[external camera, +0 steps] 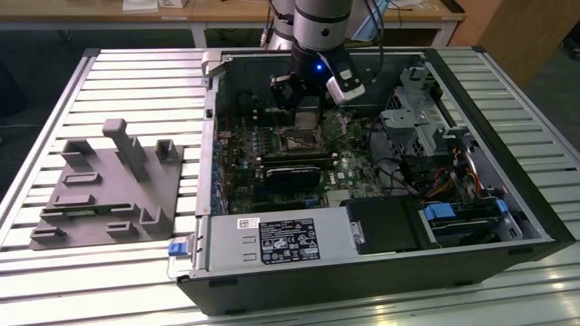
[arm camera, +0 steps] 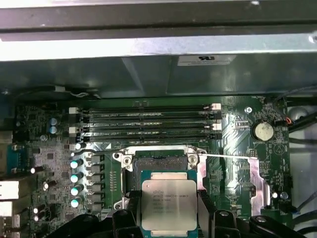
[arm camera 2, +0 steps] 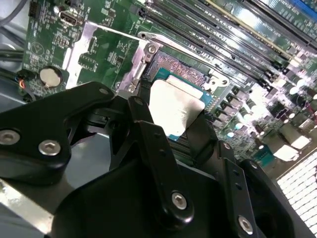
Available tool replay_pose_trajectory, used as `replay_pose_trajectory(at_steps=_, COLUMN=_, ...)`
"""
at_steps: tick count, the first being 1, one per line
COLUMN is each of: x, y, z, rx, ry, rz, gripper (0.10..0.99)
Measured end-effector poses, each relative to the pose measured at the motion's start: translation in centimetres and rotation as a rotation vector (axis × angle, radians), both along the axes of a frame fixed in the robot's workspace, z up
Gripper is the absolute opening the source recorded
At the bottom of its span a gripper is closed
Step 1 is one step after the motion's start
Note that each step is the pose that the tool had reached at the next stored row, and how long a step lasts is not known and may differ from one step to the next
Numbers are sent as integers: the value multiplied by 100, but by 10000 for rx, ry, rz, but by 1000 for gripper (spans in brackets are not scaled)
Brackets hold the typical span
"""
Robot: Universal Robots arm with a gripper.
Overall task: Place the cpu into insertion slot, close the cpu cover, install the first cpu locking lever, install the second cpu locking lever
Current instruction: 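Place the cpu into insertion slot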
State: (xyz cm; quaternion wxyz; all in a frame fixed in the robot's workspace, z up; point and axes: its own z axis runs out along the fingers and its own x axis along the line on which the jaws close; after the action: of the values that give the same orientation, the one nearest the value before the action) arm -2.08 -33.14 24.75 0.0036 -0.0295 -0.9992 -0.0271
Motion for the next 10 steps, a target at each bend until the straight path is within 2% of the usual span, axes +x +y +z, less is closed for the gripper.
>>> replay_pose_trajectory(at_steps=10, x=0, y=0, z=-18, rx=-3, ry=0, rz=-1770, gripper=537)
